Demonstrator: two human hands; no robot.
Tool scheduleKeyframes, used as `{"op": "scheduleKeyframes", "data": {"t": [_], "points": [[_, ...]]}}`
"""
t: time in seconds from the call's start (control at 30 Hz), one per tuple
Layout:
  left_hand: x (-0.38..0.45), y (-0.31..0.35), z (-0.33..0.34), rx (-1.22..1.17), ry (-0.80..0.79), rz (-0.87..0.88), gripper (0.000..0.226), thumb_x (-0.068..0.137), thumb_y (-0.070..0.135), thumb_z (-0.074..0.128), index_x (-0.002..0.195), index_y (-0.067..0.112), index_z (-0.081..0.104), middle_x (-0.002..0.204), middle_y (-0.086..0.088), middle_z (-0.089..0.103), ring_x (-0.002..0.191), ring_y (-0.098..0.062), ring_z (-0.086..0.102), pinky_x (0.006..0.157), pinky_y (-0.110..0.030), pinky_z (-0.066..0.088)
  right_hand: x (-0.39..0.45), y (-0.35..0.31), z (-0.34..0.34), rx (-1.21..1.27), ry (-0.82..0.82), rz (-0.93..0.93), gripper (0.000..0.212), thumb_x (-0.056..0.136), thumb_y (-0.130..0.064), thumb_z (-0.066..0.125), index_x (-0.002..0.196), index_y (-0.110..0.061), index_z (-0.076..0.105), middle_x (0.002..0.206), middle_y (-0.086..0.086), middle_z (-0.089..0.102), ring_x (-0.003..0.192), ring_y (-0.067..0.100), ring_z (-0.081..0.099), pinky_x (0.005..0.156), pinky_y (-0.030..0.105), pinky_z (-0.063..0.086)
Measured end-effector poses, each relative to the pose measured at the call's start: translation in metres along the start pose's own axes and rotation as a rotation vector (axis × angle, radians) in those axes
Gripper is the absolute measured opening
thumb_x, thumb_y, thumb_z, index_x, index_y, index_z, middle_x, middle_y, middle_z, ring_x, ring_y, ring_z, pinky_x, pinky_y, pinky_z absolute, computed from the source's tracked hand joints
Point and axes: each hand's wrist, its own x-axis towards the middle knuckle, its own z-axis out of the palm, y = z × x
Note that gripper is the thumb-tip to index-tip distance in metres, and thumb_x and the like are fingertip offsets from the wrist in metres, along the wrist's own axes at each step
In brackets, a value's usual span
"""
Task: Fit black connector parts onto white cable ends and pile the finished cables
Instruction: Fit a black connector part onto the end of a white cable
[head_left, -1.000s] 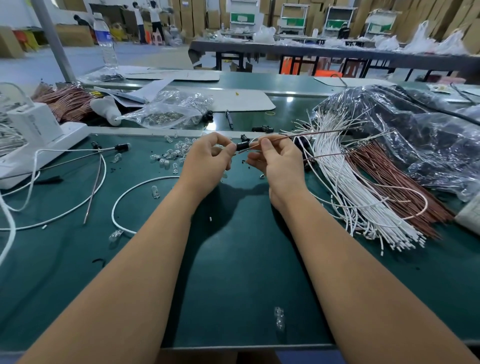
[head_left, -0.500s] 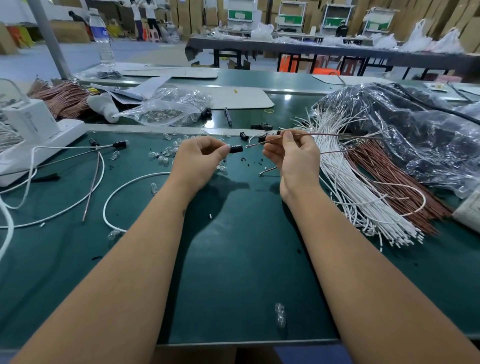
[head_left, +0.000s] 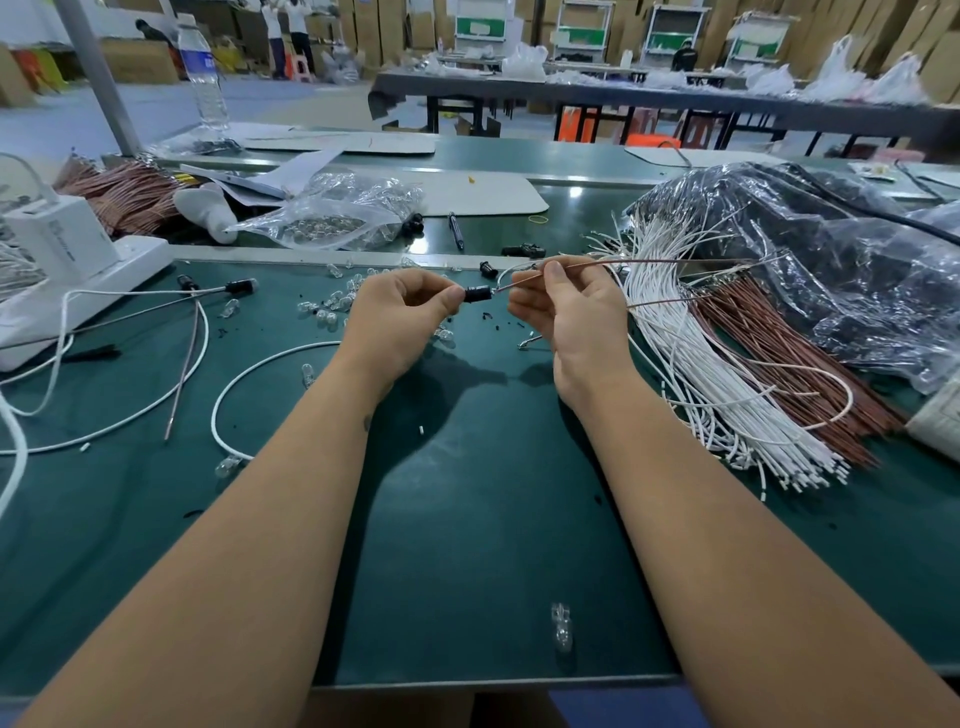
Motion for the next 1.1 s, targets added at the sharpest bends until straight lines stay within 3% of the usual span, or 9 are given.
{"op": "scheduleKeyframes", "data": {"t": [0.2,0.3,0.4,0.57,0.77,0.93,1.0,1.1], "points": [[-0.001,0.002,-0.001,-0.044,0.017,0.003,0.010,0.088,0.020,0.070,0.078,0.022,0.070,0.074,0.001,0.068,0.070,-0.008,0.058,0.070,-0.018,0.048,-0.007,0.004,0.003,-0.268,-0.169,0.043,0.011,0.093,-0.006,0.060,0.084,-0.010,0.064,0.080,0.007,0.066,0.065,0.015,0.065,0.068,0.029,0.057],[-0.002,0.004,0.000,-0.042,0.018,0.011,0.011,0.087,0.020,0.070,0.077,0.023,0.070,0.072,0.003,0.067,0.068,-0.006,0.058,0.067,-0.013,0.046,-0.008,0.000,0.004,-0.195,-0.162,0.062,0.002,0.094,-0.011,0.060,0.095,-0.011,0.062,0.085,0.009,0.064,0.062,0.014,0.063,0.063,0.027,0.057],[-0.003,0.008,-0.001,-0.039,0.003,0.024,0.009,0.087,0.019,0.070,0.078,0.021,0.071,0.073,0.004,0.070,0.068,-0.005,0.060,0.068,-0.013,0.048,-0.010,0.000,0.003,-0.221,-0.218,0.054,0.013,0.093,-0.011,0.063,0.106,-0.011,0.063,0.084,0.009,0.064,0.061,0.014,0.063,0.062,0.027,0.055],[-0.006,0.015,-0.004,0.072,-0.098,0.075,0.009,0.082,0.015,0.076,0.078,0.022,0.071,0.071,0.008,0.070,0.063,0.001,0.061,0.064,-0.013,0.049,-0.014,-0.001,0.005,-0.264,-0.260,0.037,0.006,0.091,-0.002,0.062,0.093,-0.005,0.067,0.072,0.006,0.068,0.058,0.014,0.063,0.060,0.026,0.057],[-0.007,0.018,-0.017,0.333,-0.066,0.093,0.010,0.083,0.018,0.073,0.076,0.017,0.067,0.066,0.006,0.065,0.051,0.004,0.054,0.051,-0.006,0.038,-0.013,0.000,0.005,-0.160,-0.230,0.086,0.009,0.090,0.001,0.062,0.088,-0.006,0.068,0.072,0.010,0.066,0.058,0.014,0.062,0.058,0.024,0.055],[-0.008,0.019,-0.030,0.589,-0.014,0.080,0.017,0.076,0.024,0.072,0.064,0.028,0.061,0.073,0.006,0.065,0.080,-0.020,0.061,0.079,-0.034,0.049,-0.009,-0.001,0.003,-0.051,-0.162,0.137,0.008,0.090,0.001,0.062,0.086,-0.004,0.067,0.068,0.008,0.066,0.055,0.013,0.062,0.056,0.023,0.054],[-0.008,0.018,-0.034,0.693,0.007,0.071,0.016,0.074,0.026,0.071,0.064,0.029,0.060,0.071,0.011,0.060,0.083,-0.021,0.060,0.086,-0.036,0.044,-0.009,-0.001,0.003,-0.020,-0.139,0.147,0.007,0.090,0.001,0.062,0.085,-0.004,0.066,0.065,0.007,0.066,0.053,0.012,0.061,0.055,0.022,0.053],[-0.005,0.015,-0.041,0.845,0.098,0.051,0.010,0.074,0.032,0.067,0.068,0.027,0.061,0.066,0.013,0.053,0.087,-0.024,0.056,0.083,-0.036,0.032,-0.007,-0.001,0.002,0.013,-0.089,0.156,0.007,0.090,-0.001,0.063,0.084,-0.005,0.065,0.066,0.006,0.065,0.052,0.011,0.060,0.053,0.021,0.052]]}}
